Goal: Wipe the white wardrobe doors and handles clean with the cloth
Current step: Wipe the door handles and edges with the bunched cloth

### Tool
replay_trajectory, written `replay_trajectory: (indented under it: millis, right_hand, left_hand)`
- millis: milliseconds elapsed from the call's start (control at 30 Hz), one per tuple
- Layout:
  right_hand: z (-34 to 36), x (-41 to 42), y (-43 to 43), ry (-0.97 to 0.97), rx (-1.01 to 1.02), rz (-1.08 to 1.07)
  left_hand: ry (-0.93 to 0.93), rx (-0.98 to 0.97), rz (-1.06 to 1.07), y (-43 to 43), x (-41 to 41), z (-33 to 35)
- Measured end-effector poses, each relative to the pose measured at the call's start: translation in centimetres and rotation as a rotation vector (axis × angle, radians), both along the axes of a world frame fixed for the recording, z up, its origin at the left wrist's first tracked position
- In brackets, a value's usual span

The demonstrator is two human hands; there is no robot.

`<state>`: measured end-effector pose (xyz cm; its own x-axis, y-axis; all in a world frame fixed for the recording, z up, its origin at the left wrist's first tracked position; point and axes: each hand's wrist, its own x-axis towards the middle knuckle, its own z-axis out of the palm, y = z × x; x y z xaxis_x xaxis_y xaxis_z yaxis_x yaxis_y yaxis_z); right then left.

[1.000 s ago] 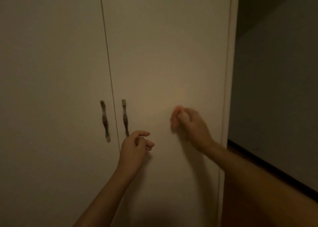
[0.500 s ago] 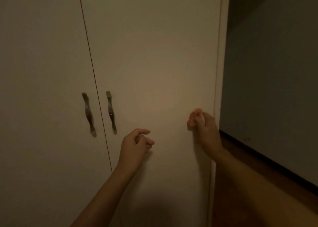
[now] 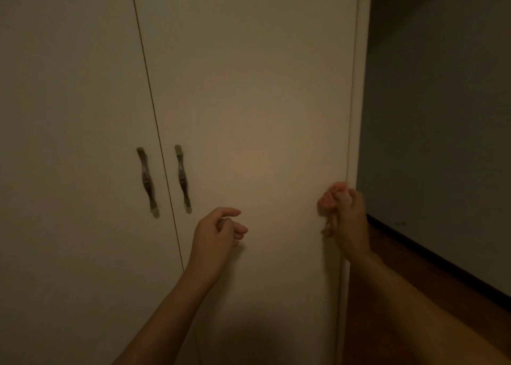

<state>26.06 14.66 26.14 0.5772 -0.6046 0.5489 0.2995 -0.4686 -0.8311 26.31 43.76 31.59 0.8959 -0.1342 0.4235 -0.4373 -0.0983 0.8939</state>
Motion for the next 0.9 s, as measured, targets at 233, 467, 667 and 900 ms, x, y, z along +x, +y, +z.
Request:
replay_trajectory:
  millis: [233, 467, 667, 900]
  right_hand:
    - [-3.4, 1.0, 1.8, -0.109, -0.022, -0.165]
    - [-7.0, 2.7, 9.6, -0.039, -0.060, -0.215]
    - [-8.5, 4.6, 16.5, -0.027, -0.246, -0.230]
    - [-6.5, 6.6, 25.8, 0.135, -0.029, 0.002]
  left_hand:
    - [0.031, 0.000, 0.065, 3.2, 0.6, -1.2]
    - [0.038, -0.050, 0.158, 8.2, 1.2, -1.3]
    - [0.050, -0.081, 0.228, 13.3, 1.2, -1.6]
    - [0.042, -0.116, 0.295, 18.4, 0.7, -1.4]
